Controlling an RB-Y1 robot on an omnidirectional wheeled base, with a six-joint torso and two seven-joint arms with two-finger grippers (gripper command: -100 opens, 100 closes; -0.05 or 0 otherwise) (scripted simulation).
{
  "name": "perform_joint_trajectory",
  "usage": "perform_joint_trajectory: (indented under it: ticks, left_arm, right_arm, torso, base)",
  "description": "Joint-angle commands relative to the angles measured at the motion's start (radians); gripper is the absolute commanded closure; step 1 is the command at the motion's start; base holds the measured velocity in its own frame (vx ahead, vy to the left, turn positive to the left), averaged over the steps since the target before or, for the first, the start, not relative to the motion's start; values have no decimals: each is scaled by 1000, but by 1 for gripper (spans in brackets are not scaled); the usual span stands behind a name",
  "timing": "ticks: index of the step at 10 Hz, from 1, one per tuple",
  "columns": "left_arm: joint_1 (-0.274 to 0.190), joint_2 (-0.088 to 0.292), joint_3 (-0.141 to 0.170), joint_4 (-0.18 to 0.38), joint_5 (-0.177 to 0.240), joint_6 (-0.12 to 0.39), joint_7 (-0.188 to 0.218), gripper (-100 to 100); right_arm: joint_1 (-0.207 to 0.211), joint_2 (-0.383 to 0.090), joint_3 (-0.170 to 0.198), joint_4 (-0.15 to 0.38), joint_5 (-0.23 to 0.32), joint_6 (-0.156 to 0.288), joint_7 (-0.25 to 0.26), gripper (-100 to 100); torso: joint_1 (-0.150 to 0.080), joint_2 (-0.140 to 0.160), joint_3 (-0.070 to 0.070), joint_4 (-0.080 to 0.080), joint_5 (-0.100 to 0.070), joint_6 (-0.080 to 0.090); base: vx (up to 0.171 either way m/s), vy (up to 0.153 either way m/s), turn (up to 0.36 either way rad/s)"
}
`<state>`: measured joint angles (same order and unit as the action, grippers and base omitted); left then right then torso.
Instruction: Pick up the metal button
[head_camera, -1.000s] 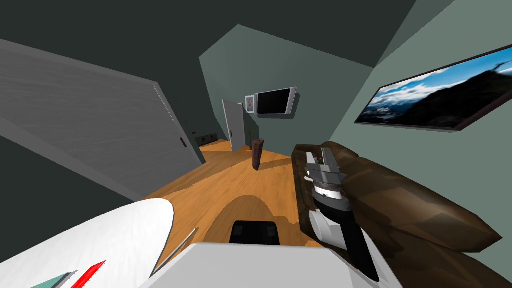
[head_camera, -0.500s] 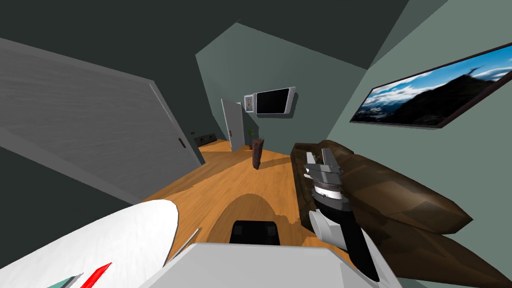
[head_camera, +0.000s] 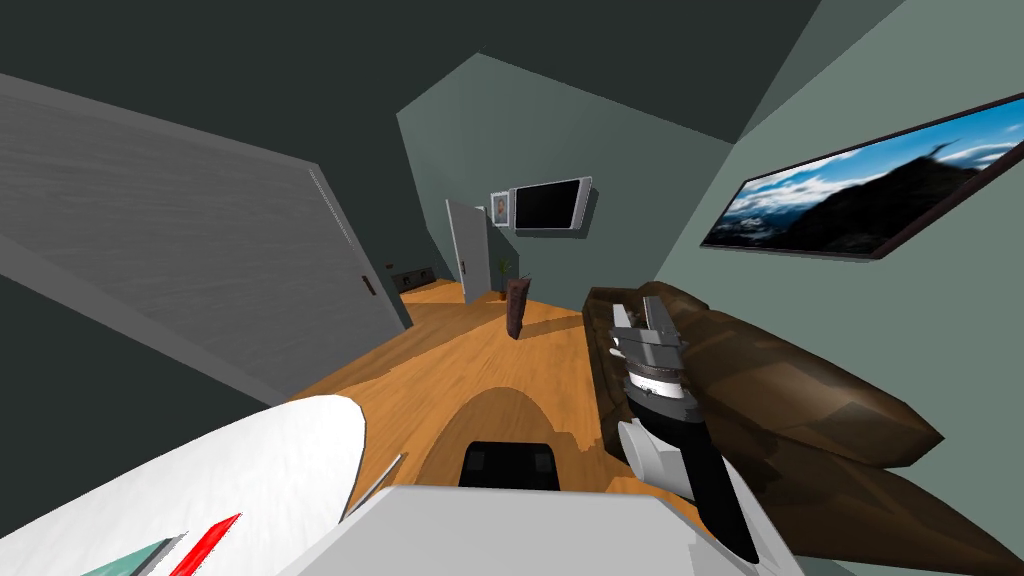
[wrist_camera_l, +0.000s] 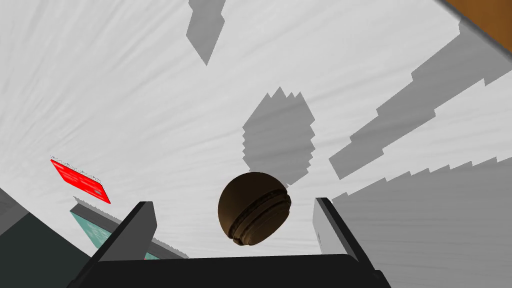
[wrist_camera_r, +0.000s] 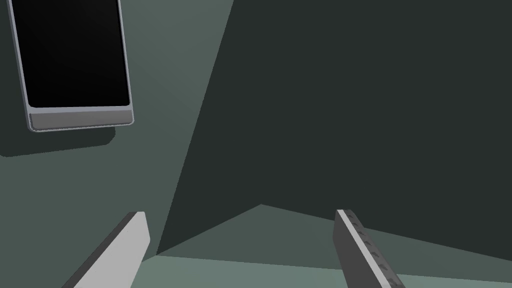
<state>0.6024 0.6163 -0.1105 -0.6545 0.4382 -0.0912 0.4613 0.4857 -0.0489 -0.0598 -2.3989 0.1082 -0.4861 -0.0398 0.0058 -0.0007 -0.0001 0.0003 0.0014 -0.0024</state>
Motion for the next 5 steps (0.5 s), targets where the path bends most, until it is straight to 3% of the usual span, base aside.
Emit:
perform_joint_trajectory:
  ticks: [1,2,3,5]
  left_arm:
    - [-31,-23,19,29,-18,1,-22,-100]
    - [-20,-15,14,16,-12,3,-14,-100]
    - [-22,-16,16,17,-13,4,-18,100]
    - [-21,-17,16,17,-13,5,-17,100]
  right_arm:
    - [0,0,0,0,0,0,0,0]
    - [0,0,0,0,0,0,0,0]
    - [0,0,0,0,0,0,0,0]
    - [0,0,0,0,0,0,0,0]
  torso:
    - [0,0,0,0,0,0]
    - [1,1,0,0,0,0]
    - [-1,1,0,0,0,0]
    - [-3,-1,0,0,-1,1]
  base:
    - [-32,72,21]
    - [-18,33,-3]
    - [0,0,0]
    - [0,0,0]
